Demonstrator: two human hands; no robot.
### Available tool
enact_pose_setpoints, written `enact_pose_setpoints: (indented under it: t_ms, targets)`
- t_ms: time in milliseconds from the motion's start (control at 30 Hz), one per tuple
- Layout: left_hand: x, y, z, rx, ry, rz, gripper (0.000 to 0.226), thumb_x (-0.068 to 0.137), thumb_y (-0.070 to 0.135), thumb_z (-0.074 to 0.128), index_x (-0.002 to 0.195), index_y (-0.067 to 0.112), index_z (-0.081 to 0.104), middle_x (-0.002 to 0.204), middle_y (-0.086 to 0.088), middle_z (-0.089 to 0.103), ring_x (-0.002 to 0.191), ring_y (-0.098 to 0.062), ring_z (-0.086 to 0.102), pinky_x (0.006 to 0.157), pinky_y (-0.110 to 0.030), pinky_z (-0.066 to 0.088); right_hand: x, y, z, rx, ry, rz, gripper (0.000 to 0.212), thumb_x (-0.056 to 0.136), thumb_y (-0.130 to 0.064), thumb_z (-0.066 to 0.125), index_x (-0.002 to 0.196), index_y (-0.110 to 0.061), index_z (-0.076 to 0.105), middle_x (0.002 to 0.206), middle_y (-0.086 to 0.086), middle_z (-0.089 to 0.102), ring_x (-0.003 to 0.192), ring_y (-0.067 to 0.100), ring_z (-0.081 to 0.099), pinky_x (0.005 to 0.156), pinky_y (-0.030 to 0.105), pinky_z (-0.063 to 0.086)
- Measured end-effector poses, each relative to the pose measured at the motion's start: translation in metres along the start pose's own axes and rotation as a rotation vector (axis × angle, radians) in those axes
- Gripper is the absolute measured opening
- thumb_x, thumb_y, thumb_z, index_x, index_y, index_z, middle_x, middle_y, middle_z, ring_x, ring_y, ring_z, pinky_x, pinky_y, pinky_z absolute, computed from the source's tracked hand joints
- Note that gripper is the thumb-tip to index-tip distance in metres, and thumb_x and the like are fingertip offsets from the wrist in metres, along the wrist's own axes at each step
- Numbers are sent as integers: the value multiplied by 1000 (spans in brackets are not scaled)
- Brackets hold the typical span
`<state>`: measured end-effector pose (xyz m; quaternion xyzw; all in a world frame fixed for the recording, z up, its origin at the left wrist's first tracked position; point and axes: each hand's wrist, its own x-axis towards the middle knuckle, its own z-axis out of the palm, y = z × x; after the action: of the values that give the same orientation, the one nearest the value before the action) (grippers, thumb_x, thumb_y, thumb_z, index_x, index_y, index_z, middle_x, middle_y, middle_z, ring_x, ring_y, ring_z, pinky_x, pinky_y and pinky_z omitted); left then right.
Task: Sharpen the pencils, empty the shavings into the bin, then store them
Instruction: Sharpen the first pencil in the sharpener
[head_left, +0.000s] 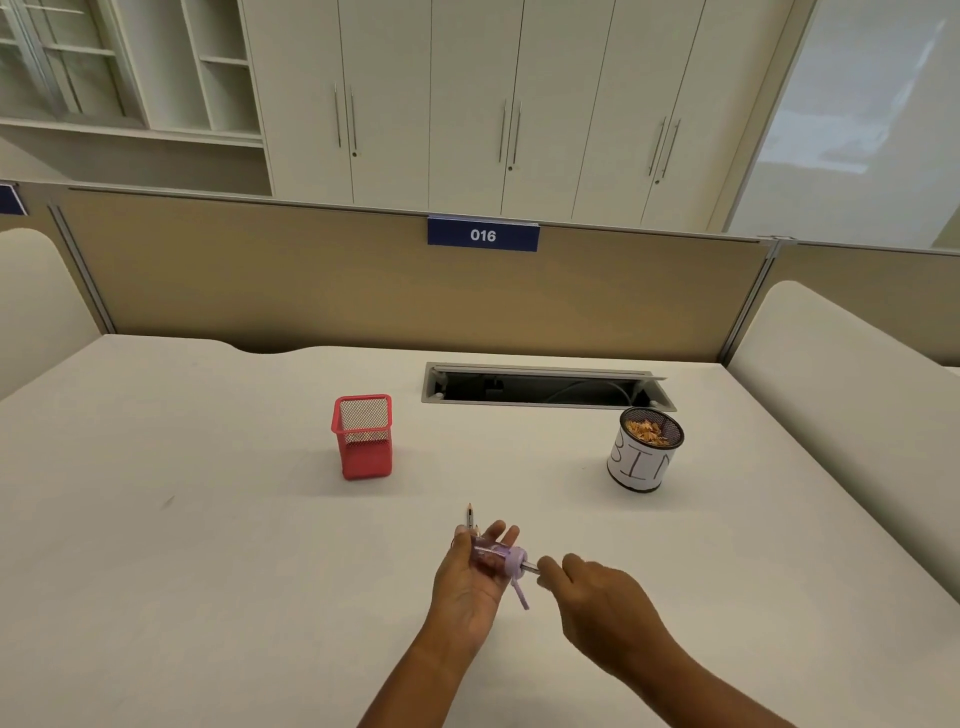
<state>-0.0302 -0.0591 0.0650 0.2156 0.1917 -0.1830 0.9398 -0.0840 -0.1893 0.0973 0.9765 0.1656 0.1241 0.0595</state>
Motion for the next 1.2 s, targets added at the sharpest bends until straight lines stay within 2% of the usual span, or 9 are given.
enact_pose_setpoints:
  t_ms: [100, 267, 467, 567, 733, 800, 900, 1100, 1200]
  targets:
    - [2, 0, 2, 79, -23, 21, 26, 99, 22, 32, 84, 7, 47, 90, -16, 59, 85, -33, 57, 57, -37, 57, 3, -2, -3, 529, -244, 328, 18, 92, -25, 53, 82, -15, 65, 57, -2, 54, 50, 17, 43, 43, 19, 19]
    - [2, 2, -1, 202, -71, 8, 29, 98, 24, 33, 85, 3, 49, 88, -17, 64, 86, -32, 60, 70, -39, 48, 6, 14, -5, 1883, -781, 1084, 35, 98, -20, 40, 71, -8, 58, 37, -7, 24, 27, 4, 19, 26, 11, 13]
    - [1, -1, -6, 125, -31, 16, 27, 98, 20, 35, 79, 6, 48, 82, -18, 65, 84, -34, 61, 80, -47, 47, 7, 5, -4, 1274, -508, 678, 17, 84, -26, 64, 81, -17, 50, 57, -4, 50, 37, 3, 36, 37, 14, 26]
    - [1, -4, -6, 96, -28, 20, 22, 98, 20, 34, 91, 5, 48, 92, -16, 59, 87, -34, 57, 60, -40, 57, 8, 3, -5, 838, -267, 424, 8, 86, -21, 61, 89, -18, 54, 72, -2, 62, 55, 6, 51, 54, 19, 36]
    - [0, -7, 1, 76, -28, 73, 25, 98, 20, 34, 115, 3, 41, 95, -16, 59, 89, -33, 57, 64, -42, 56, 2, 5, 4, 152, -2, 108, 37, 32, -20, 95, 54, -18, 66, 44, -2, 57, 32, 7, 49, 30, 15, 29]
    - [-1, -6, 3, 98, -34, 69, 22, 98, 21, 35, 110, 4, 43, 95, -16, 59, 89, -33, 58, 70, -45, 52, 0, 4, 5, 76, 3, 52, 31, 42, -21, 92, 61, -18, 69, 50, -1, 62, 36, 9, 53, 33, 17, 34]
    - [-1, -6, 2, 123, -35, 51, 19, 98, 21, 35, 94, 6, 47, 92, -17, 59, 88, -35, 59, 75, -46, 47, 3, 0, 0, 432, -221, 279, 16, 92, -19, 53, 86, -14, 66, 73, 3, 63, 60, 15, 50, 53, 25, 32]
    - [-4, 0, 2, 151, -133, -11, 29, 98, 22, 34, 79, 7, 50, 73, -13, 66, 70, -29, 72, 76, -42, 47, 6, 13, -10, 1873, -759, 1007, 41, 96, -10, 32, 64, -8, 57, 39, -6, 28, 27, 4, 21, 26, 11, 16]
    - [-5, 0, 1, 134, -129, -39, 31, 98, 22, 34, 78, 6, 51, 68, -13, 67, 65, -29, 72, 78, -42, 46, 6, 12, -11, 2021, -821, 1074, 44, 97, -11, 32, 62, -6, 58, 41, -4, 30, 26, 4, 23, 24, 11, 17]
